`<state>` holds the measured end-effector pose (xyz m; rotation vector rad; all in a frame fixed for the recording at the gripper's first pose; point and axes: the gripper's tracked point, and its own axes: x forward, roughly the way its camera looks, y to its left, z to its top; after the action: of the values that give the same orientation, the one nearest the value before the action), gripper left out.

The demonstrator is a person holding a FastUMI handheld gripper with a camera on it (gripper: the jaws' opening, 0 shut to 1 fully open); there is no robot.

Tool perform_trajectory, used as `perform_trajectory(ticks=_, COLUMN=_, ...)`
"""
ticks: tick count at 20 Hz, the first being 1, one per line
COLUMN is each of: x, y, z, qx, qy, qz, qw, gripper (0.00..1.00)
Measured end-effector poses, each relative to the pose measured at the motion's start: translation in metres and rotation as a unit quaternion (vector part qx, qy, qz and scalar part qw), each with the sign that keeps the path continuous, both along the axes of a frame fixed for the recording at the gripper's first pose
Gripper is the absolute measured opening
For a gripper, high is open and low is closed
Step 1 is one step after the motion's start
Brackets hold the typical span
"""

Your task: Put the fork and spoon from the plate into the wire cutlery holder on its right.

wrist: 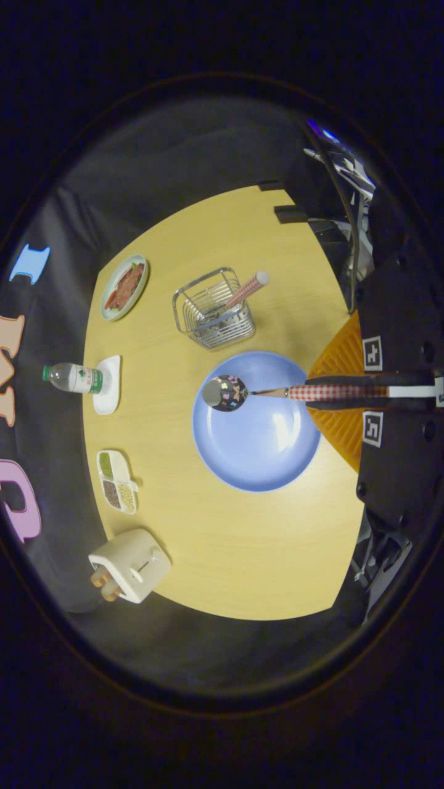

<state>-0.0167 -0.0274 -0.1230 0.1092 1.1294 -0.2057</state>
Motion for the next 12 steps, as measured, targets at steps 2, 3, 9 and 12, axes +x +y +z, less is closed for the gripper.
perform_trajectory(ticks=2, x=-0.002, y=-0.008, z=0.012, qx=0.014, qy=0.027, qz=-0.006, qw=1.0, gripper=0.1)
perform_trajectory(ticks=3, x=0.001, y=-0.012, z=0.016, qx=0.022, qy=0.036, qz=-0.016, qw=0.999, gripper=0.1)
perform_trajectory(ticks=9, x=0.019, y=-0.054, z=0.041, qx=0.064, qy=0.082, qz=-0.092, qw=0.99, gripper=0.1)
perform_trajectory(ticks=12, x=0.018, y=-0.079, z=0.04, qx=0.068, qy=0.127, qz=-0.114, qw=0.983, gripper=0.1)
